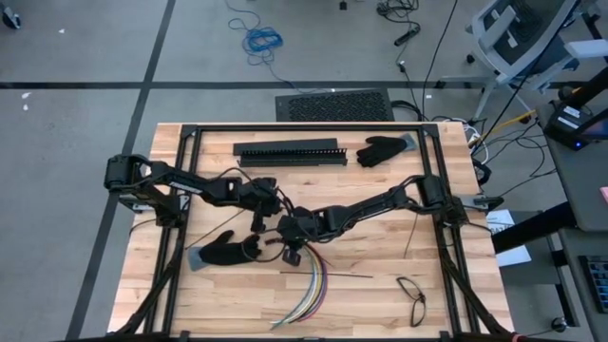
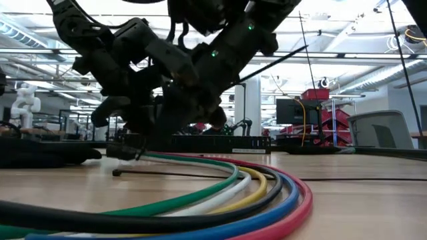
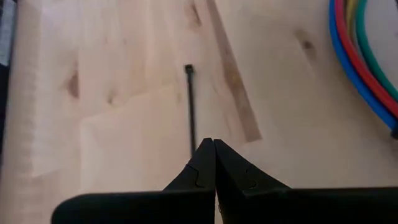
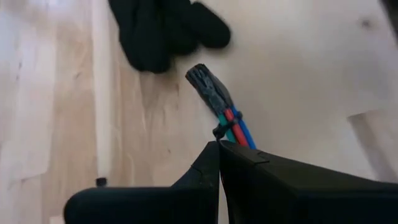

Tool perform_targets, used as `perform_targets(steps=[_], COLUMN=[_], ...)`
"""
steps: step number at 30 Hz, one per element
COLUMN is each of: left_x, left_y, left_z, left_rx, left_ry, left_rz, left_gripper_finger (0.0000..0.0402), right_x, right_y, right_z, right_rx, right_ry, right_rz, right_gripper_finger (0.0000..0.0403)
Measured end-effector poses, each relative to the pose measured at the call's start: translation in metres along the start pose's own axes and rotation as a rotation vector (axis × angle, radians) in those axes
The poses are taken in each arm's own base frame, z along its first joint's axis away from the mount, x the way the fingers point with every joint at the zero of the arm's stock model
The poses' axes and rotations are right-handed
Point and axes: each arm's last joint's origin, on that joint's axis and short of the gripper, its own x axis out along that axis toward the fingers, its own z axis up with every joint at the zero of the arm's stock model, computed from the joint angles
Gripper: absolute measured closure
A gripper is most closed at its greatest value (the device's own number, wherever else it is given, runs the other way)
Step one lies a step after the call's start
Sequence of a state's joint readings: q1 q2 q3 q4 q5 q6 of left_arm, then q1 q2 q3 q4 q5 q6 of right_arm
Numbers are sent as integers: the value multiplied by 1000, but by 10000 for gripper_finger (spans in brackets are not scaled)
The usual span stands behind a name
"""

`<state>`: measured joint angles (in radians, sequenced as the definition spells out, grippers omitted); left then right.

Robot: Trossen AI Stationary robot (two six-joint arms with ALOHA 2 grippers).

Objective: Ziptie cables
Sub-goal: Wrap the cable wires using a zip tie

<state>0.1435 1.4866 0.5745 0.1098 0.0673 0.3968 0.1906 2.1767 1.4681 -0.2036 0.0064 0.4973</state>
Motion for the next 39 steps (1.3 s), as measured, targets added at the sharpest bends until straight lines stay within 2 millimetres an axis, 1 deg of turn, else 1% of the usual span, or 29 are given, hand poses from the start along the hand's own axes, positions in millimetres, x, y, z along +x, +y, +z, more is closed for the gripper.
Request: perform_targets(steps=[5,9,11,15,21,26,30,36,38,39], left_x=[0,1,4,18,40,57,69,79,79,79], left_y=[2,1,0,0,1,-4,-8,-5,-5,-6], left_z=[9,13,12,9,8,4,0,-3,-3,-2], left_rx=[8,16,15,-6,-87,-154,-209,-318,-357,-371], left_ry=[-40,-90,-87,-91,-168,-211,-232,-268,-282,-288], left_rz=[11,-6,-12,-9,-4,-47,-33,99,102,75], left_gripper_finger=[401,401,401,401,401,401,401,401,401,401], right_x=[2,-3,-6,-13,-14,-16,-24,-40,-43,-44], right_y=[7,13,17,24,29,31,31,32,32,31], right_z=[-1,7,11,20,21,22,29,38,40,41], right_rx=[9,35,40,49,97,99,99,90,92,91], right_ry=[-18,-82,-120,-129,-123,-129,-151,-199,-210,-213], right_rz=[35,104,136,171,200,221,247,255,250,249], right_gripper_finger=[403,403,403,403,403,403,403,403,403,403])
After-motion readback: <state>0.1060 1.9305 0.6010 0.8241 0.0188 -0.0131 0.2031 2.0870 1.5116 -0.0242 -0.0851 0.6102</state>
